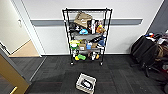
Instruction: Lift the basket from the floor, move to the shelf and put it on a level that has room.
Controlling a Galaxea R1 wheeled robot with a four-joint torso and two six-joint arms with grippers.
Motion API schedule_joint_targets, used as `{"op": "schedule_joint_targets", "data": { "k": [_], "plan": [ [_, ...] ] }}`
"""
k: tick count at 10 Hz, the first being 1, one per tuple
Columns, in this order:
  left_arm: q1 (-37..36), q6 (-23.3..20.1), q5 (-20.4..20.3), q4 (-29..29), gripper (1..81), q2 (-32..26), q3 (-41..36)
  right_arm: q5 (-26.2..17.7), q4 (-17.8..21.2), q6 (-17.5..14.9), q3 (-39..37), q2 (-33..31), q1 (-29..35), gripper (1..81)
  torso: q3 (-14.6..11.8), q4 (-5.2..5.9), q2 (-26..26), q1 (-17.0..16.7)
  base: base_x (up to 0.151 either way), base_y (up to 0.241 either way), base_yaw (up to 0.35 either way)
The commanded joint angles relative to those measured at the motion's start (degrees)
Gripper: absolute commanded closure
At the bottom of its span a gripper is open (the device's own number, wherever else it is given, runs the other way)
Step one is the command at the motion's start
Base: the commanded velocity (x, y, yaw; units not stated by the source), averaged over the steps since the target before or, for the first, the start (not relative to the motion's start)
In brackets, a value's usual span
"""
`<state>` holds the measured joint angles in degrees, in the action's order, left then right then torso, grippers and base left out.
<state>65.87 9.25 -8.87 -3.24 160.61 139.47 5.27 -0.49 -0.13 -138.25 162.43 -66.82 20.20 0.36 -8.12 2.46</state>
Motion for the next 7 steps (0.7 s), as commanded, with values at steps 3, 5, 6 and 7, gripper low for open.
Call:
{"op": "schedule_joint_targets", "data": {
  "k": [3,5,6,7],
  "plan": [
    [-3.59,0.06,2.11,0.08,1.0,-0.91,-0.60,-2.37,-0.13,0.05,0.36,-0.50,3.57,1.0,0.00,0.00,-0.02,-0.05,0.091,0.000,0.000],
    [-3.42,0.06,2.11,0.08,1.0,-0.99,-0.60,-2.37,-0.13,0.05,0.01,-0.50,3.48,1.0,0.00,0.00,0.00,0.00,0.092,0.000,0.000],
    [-3.33,0.06,2.02,0.17,1.0,-0.90,-0.60,-2.37,-0.13,0.05,-0.16,-0.50,3.48,1.0,0.00,0.00,0.00,0.00,0.092,0.000,0.000],
    [-3.24,0.06,1.93,0.08,1.0,-0.90,-0.77,-2.37,-0.13,0.05,-0.16,-0.50,3.48,1.0,0.00,0.00,0.00,0.00,0.094,0.000,0.000]
  ]
}}
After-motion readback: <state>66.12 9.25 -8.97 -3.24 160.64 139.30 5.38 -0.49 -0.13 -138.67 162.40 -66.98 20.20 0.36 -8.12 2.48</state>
